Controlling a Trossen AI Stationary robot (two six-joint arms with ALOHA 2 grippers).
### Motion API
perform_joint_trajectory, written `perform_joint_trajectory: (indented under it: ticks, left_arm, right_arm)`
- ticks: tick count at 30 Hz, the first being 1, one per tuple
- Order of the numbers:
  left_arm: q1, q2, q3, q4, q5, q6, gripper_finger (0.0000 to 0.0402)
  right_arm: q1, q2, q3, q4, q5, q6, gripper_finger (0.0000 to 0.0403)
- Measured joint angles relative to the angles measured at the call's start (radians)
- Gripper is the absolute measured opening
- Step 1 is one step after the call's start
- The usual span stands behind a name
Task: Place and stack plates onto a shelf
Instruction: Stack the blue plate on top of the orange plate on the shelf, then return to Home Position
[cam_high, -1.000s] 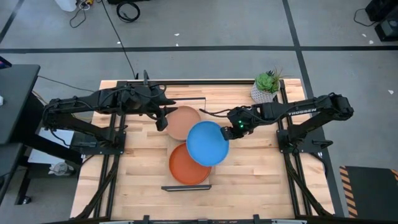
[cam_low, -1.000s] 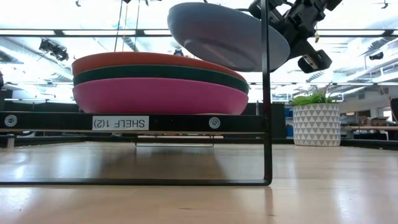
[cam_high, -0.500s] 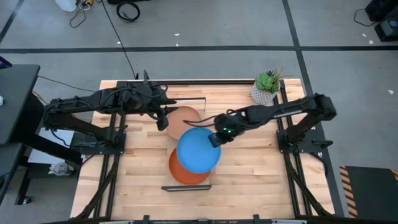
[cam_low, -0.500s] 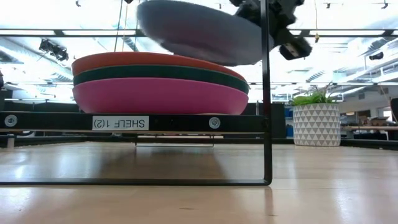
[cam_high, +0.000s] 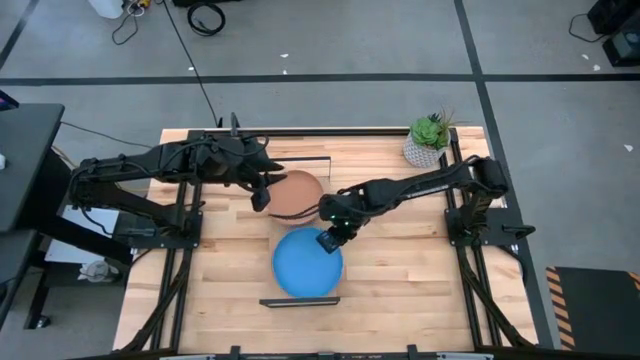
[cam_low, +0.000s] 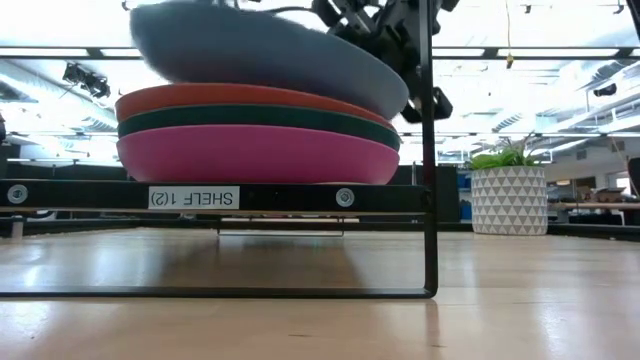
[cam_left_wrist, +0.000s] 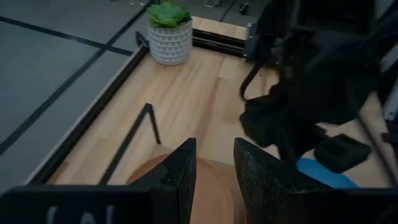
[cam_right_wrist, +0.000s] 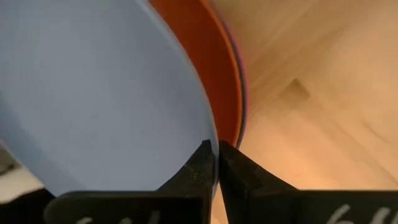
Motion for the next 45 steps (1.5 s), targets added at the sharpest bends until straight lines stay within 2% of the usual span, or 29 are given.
perform_joint_trajectory:
  ticks: [4,11,14,16,20,23,27,32,35,37,45]
  left_arm:
    - [-0.001,0.000,0.000,-0.007,0.022,0.000,0.0116]
    - [0.000,0.002,0.000,-0.026,0.022,0.000,0.0116]
    - [0.000,0.000,0.000,-0.032,0.021,0.008,0.0116]
    - [0.000,-0.001,0.000,-0.043,0.021,0.008,0.0116]
    - [0.000,-0.001,0.000,-0.087,0.021,-0.011,0.0116]
    - [-0.001,-0.001,0.000,-0.126,0.038,-0.034,0.0116]
    - [-0.024,-0.001,0.000,-0.199,0.160,-0.035,0.0116]
    - [-0.081,-0.027,0.000,-0.192,0.132,0.033,0.0116]
    - [-0.065,-0.046,-0.041,-0.040,0.131,0.082,0.0116]
    - [-0.041,-0.065,-0.104,0.080,0.174,0.096,0.0116]
    - [0.042,-0.154,-0.476,0.598,0.276,0.017,0.0116]
  right_arm:
    - [-0.002,0.023,0.000,-0.003,-0.051,-0.039,0.0059]
    - [-0.027,-0.004,0.000,-0.001,0.039,-0.082,0.0094]
    - [-0.033,-0.037,0.000,0.000,0.106,-0.132,0.0096]
    - [-0.035,-0.062,0.000,-0.014,0.102,-0.181,0.0095]
    - [0.002,-0.116,0.001,-0.033,0.099,-0.363,0.0095]
    - [0.048,-0.136,-0.008,-0.049,0.152,-0.470,0.0095]
    - [0.094,-0.182,-0.046,-0.079,0.251,-0.494,0.0094]
    - [0.120,-0.285,-0.168,-0.029,0.310,-0.475,0.0094]
    - [0.103,-0.364,-0.286,0.076,0.320,-0.452,0.0093]
    - [0.083,-0.419,-0.375,0.170,0.323,-0.438,0.0093]
    - [-0.052,-0.616,-0.683,0.501,0.319,-0.414,0.0093]
